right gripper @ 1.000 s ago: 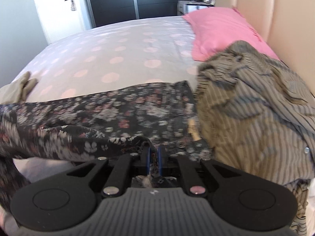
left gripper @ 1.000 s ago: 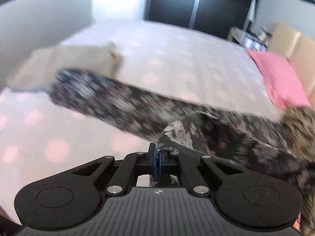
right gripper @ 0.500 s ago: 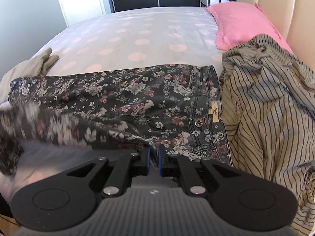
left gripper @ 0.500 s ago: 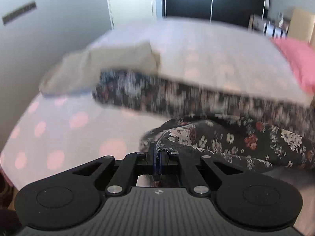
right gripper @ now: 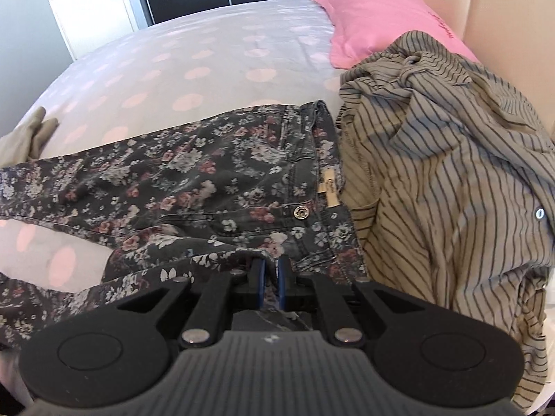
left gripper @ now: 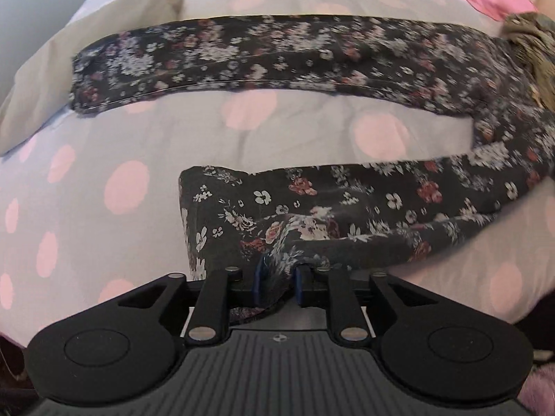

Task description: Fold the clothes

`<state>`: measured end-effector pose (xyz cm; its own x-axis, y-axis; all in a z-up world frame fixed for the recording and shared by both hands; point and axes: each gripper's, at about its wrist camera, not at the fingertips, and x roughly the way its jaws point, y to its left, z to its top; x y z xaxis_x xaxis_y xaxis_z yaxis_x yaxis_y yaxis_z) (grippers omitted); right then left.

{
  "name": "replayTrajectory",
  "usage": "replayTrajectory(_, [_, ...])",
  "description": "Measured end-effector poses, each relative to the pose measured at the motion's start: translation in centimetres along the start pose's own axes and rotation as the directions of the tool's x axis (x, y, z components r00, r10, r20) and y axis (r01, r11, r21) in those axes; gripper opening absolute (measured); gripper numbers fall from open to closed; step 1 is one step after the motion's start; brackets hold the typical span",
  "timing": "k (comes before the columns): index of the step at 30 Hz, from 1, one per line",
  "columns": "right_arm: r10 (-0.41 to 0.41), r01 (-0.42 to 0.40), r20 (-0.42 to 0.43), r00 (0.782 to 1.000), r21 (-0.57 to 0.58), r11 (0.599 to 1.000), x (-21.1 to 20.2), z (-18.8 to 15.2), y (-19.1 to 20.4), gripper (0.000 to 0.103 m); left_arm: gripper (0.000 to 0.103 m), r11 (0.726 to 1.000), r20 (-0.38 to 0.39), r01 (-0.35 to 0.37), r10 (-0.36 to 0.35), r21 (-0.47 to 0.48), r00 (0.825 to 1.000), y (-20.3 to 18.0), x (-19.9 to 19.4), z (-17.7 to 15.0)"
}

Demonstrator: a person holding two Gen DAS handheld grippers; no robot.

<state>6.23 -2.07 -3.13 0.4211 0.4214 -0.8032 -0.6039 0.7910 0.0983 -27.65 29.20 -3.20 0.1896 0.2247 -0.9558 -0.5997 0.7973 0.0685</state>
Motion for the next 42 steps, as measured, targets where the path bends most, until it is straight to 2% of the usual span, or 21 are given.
replayTrajectory(5, [-0.036,0.036,-0.012,0.999,0.018,0.999,0.6,0.1,-0.5,0.008,0.020,0.998,-0.010,0.058,-0.058,0.027,0.998,0.3,-1.8,0.2])
replayTrajectory(9, [-0.060,0.060,-0.026,0.998,0.018,0.998,1.1,0.2,-0.5,0.008,0.020,0.995,0.047,0.095,-0.095,0.000,0.994,1.5,-3.9,0.2])
replayTrajectory(13, [-0.080,0.080,-0.028,0.996,0.004,0.997,1.4,0.3,-0.1,0.008,0.021,0.997,0.100,0.062,-0.059,-0.036,0.993,3.0,-4.3,1.0])
replayTrajectory(15, [-0.090,0.090,-0.027,0.996,-0.003,0.996,1.6,0.2,0.0,0.008,0.021,0.999,0.103,0.039,-0.036,-0.028,0.994,3.4,-3.9,1.5])
replayTrajectory(17, [-0.096,0.096,-0.028,0.995,-0.005,0.995,1.6,0.2,0.1,0.008,0.021,0.999,0.095,0.050,-0.049,-0.013,0.994,4.1,-3.2,2.0])
replayTrajectory(21, [-0.107,0.107,-0.027,0.994,-0.013,0.994,1.7,0.1,0.4,0.008,0.030,0.998,0.070,0.065,-0.066,0.016,0.995,5.0,-1.2,3.0])
replayTrajectory(23, [-0.111,0.110,-0.024,0.994,-0.018,0.994,1.7,0.1,0.5,0.008,0.030,0.998,0.041,0.054,-0.056,0.039,0.998,5.1,0.0,3.3])
replayTrajectory(28, [-0.120,0.120,-0.016,0.993,-0.039,0.992,1.8,0.3,1.0,0.008,0.037,0.993,0.017,-0.032,0.030,0.110,0.999,5.6,4.2,3.9])
replayTrajectory(31, [-0.124,0.123,-0.019,0.992,-0.045,0.991,2.0,0.4,1.1,0.008,0.037,0.999,-0.022,0.044,-0.045,-0.004,0.999,7.5,6.8,4.4])
replayTrajectory(34, [-0.121,0.120,-0.025,0.992,-0.039,0.992,2.2,0.4,0.9,0.008,0.037,0.984,-0.032,0.140,-0.145,-0.113,0.989,8.5,8.3,4.2])
replayTrajectory(35, [-0.121,0.120,-0.026,0.992,-0.038,0.992,2.2,0.4,0.9,0.008,0.037,0.982,-0.039,0.141,-0.146,-0.122,0.988,8.5,8.7,4.2])
replayTrajectory(36, [-0.121,0.120,-0.027,0.992,-0.038,0.992,2.2,0.4,0.8,0.008,0.036,0.985,-0.050,0.129,-0.135,-0.119,0.990,8.3,9.1,4.2])
replayTrajectory(38, [-0.122,0.120,-0.027,0.992,-0.041,0.992,2.3,0.3,0.9,0.008,0.028,0.986,-0.063,0.117,-0.125,-0.120,0.990,8.1,9.6,4.1])
replayTrajectory(40, [-0.122,0.121,-0.026,0.992,-0.042,0.992,2.3,0.2,0.8,0.008,0.011,0.984,-0.065,0.121,-0.131,-0.131,0.989,8.0,10.0,4.0])
replayTrajectory(42, [-0.122,0.121,-0.025,0.992,-0.043,0.992,2.3,0.2,0.8,0.008,0.006,0.986,-0.050,0.114,-0.121,-0.123,0.991,7.7,9.9,4.0])
